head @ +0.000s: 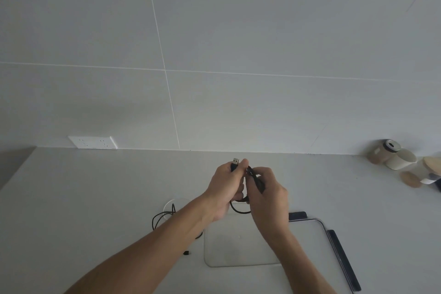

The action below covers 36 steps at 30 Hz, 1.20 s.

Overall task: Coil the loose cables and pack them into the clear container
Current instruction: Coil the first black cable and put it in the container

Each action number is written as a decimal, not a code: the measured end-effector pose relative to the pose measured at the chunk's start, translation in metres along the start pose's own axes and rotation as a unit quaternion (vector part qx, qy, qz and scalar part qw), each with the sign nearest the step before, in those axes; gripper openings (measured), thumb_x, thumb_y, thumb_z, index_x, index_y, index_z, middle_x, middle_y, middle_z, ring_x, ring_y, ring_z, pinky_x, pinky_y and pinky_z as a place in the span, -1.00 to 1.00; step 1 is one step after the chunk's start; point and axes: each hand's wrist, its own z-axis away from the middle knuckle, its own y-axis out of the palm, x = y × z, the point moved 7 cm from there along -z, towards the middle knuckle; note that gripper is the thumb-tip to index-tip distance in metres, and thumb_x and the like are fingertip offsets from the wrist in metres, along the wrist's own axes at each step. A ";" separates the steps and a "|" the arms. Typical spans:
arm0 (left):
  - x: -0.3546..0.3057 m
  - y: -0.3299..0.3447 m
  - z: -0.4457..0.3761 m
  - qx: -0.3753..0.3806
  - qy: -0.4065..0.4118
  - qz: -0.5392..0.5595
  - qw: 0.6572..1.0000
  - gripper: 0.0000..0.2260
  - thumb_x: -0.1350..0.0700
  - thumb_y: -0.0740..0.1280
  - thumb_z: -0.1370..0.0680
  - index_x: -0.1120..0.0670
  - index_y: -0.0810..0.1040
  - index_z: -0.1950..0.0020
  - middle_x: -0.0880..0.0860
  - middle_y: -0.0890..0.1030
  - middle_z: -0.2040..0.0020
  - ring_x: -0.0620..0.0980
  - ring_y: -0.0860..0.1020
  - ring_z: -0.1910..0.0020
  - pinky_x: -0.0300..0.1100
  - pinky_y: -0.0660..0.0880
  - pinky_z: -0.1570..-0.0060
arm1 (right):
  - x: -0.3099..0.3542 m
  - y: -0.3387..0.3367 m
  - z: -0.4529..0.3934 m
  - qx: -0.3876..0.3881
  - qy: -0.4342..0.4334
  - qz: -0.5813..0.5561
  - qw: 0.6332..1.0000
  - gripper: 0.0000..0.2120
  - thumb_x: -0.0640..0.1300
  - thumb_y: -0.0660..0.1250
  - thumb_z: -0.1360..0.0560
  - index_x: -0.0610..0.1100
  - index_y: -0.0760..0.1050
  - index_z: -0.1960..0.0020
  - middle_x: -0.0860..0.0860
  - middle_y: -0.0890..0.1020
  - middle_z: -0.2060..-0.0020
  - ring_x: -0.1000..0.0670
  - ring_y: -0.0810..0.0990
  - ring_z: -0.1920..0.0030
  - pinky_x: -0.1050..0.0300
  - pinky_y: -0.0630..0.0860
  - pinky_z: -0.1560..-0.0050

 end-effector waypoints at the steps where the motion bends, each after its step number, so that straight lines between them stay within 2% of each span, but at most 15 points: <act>1: -0.002 0.001 0.001 0.008 0.005 0.007 1.000 -0.68 0.00 0.25 -0.67 0.03 0.25 0.23 -0.02 0.15 0.36 -0.06 0.12 0.46 -0.24 0.13 0.49 | 0.004 -0.003 0.002 -0.017 -0.017 0.006 1.000 -0.91 -0.09 0.33 -0.63 0.08 0.56 0.01 0.18 0.65 0.31 0.10 0.59 0.35 0.27 0.49 0.35; 3: -0.008 0.004 0.003 0.022 0.016 0.016 1.000 -0.66 0.00 0.25 -0.67 0.02 0.25 0.25 -0.03 0.16 0.36 -0.07 0.12 0.47 -0.25 0.16 0.51 | 0.011 -0.008 0.006 -0.061 -0.049 0.019 0.997 -0.90 -0.08 0.32 -0.64 0.03 0.60 0.01 0.15 0.68 0.18 0.07 0.67 0.25 0.22 0.54 0.26; 5: -0.011 0.007 0.005 0.027 0.021 0.012 0.999 -0.66 -0.01 0.26 -0.67 0.02 0.28 0.27 -0.04 0.19 0.38 -0.07 0.15 0.48 -0.24 0.16 0.49 | 0.016 -0.011 0.008 -0.091 -0.056 0.022 0.994 -0.83 -0.05 0.31 -0.64 0.00 0.59 0.10 0.12 0.67 0.20 0.08 0.68 0.23 0.19 0.54 0.28; 7: -0.010 0.009 0.007 0.026 0.021 -0.007 0.999 -0.66 -0.01 0.27 -0.66 0.03 0.29 0.28 -0.04 0.21 0.39 -0.07 0.16 0.48 -0.23 0.14 0.49 | 0.017 -0.017 0.006 -0.106 -0.014 -0.028 0.994 -0.77 -0.04 0.29 -0.66 0.00 0.58 0.15 0.09 0.69 0.23 0.12 0.69 0.20 0.24 0.52 0.27; 9: -0.005 0.008 0.006 0.031 0.011 -0.020 0.999 -0.65 -0.01 0.28 -0.66 0.03 0.27 0.28 -0.05 0.20 0.39 -0.07 0.14 0.49 -0.24 0.13 0.50 | 0.014 -0.028 -0.002 -0.122 0.045 -0.138 0.982 -0.77 -0.07 0.25 -0.68 -0.09 0.58 0.11 0.04 0.74 0.22 0.05 0.74 0.19 0.17 0.61 0.18; 11: 0.001 0.007 0.007 0.041 -0.013 0.003 0.999 -0.64 0.00 0.29 -0.66 0.02 0.25 0.27 -0.05 0.16 0.38 -0.07 0.10 0.47 -0.25 0.11 0.51 | 0.009 -0.037 -0.013 -0.104 0.109 -0.253 0.955 -0.76 -0.11 0.20 -0.69 -0.22 0.49 0.07 -0.08 0.75 0.23 -0.12 0.76 0.19 -0.03 0.69 0.11; 13: 0.003 0.006 0.006 0.047 -0.027 0.029 0.998 -0.65 0.00 0.30 -0.66 0.01 0.26 0.26 -0.04 0.13 0.37 -0.06 0.07 0.45 -0.27 0.10 0.52 | 0.002 -0.037 -0.018 -0.055 0.172 -0.334 0.925 -0.78 -0.11 0.17 -0.70 -0.20 0.42 0.05 -0.16 0.70 0.30 -0.17 0.74 0.23 -0.10 0.69 0.11; 18: -0.002 0.009 0.005 0.043 -0.034 0.041 0.998 -0.67 0.02 0.31 -0.66 0.04 0.31 0.26 -0.07 0.17 0.44 -0.09 0.10 0.49 -0.30 0.12 0.54 | -0.025 -0.025 -0.019 -0.003 0.275 -0.430 0.860 -0.77 -0.06 0.19 -0.72 -0.21 0.49 -0.04 -0.03 0.44 0.47 -0.01 0.52 0.48 -0.03 0.63 0.18; 21: -0.005 0.011 0.006 0.060 -0.033 0.030 0.997 -0.67 0.01 0.31 -0.66 0.05 0.34 0.26 -0.07 0.18 0.46 -0.10 0.11 0.51 -0.29 0.12 0.53 | -0.036 -0.011 -0.015 0.046 0.346 -0.408 0.843 -0.78 -0.12 0.24 -0.69 -0.24 0.58 -0.09 0.05 0.28 0.53 0.08 0.36 0.57 0.16 0.57 0.42; 24: -0.006 0.015 0.008 0.072 -0.025 -0.013 0.997 -0.67 0.01 0.29 -0.66 0.06 0.34 0.26 -0.06 0.17 0.43 -0.10 0.11 0.51 -0.30 0.13 0.54 | -0.038 -0.003 -0.013 0.123 0.373 -0.343 0.853 -0.78 -0.25 0.22 -0.61 -0.29 0.63 0.02 0.04 0.17 0.45 0.08 0.19 0.56 0.24 0.25 0.58; 27: -0.003 0.011 0.008 0.060 -0.026 -0.028 0.997 -0.67 0.00 0.29 -0.66 0.05 0.33 0.27 -0.04 0.16 0.41 -0.09 0.11 0.50 -0.29 0.12 0.52 | -0.031 -0.006 -0.016 0.189 0.326 -0.246 0.893 -0.80 -0.29 0.18 -0.58 -0.16 0.46 0.20 0.02 0.19 0.41 0.05 0.13 0.49 0.22 0.12 0.52; 29: -0.003 0.006 0.007 0.047 -0.024 -0.023 0.998 -0.66 0.00 0.29 -0.66 0.05 0.32 0.27 -0.04 0.16 0.41 -0.08 0.10 0.48 -0.27 0.10 0.50 | -0.024 -0.008 -0.017 0.238 0.281 -0.188 0.911 -0.80 -0.27 0.22 -0.57 -0.10 0.36 0.21 0.00 0.18 0.37 0.02 0.11 0.41 0.20 0.11 0.47; 32: -0.002 -0.003 0.005 0.017 -0.017 -0.021 0.999 -0.67 -0.01 0.29 -0.66 0.05 0.30 0.24 -0.08 0.19 0.44 -0.08 0.11 0.48 -0.26 0.12 0.50 | -0.016 -0.009 -0.013 0.285 0.238 -0.165 0.914 -0.84 -0.25 0.24 -0.59 -0.13 0.43 0.17 -0.09 0.14 0.23 -0.03 0.09 0.30 0.21 0.11 0.45; 34: -0.002 -0.007 0.005 0.003 -0.009 -0.034 0.999 -0.69 -0.01 0.29 -0.65 0.06 0.30 0.21 -0.07 0.18 0.43 -0.06 0.10 0.46 -0.26 0.13 0.49 | -0.015 -0.007 -0.010 0.297 0.230 -0.190 0.907 -0.82 -0.25 0.23 -0.59 -0.13 0.42 0.19 -0.06 0.16 0.26 -0.03 0.10 0.30 0.20 0.11 0.43; 36: -0.002 -0.010 0.005 -0.010 -0.002 -0.044 0.999 -0.70 -0.01 0.28 -0.65 0.08 0.31 0.19 -0.05 0.16 0.41 -0.04 0.10 0.44 -0.25 0.14 0.49 | -0.012 -0.005 -0.009 0.306 0.212 -0.204 0.905 -0.92 -0.24 0.25 -0.58 -0.16 0.41 0.10 -0.01 0.19 0.31 -0.02 0.11 0.32 0.18 0.11 0.41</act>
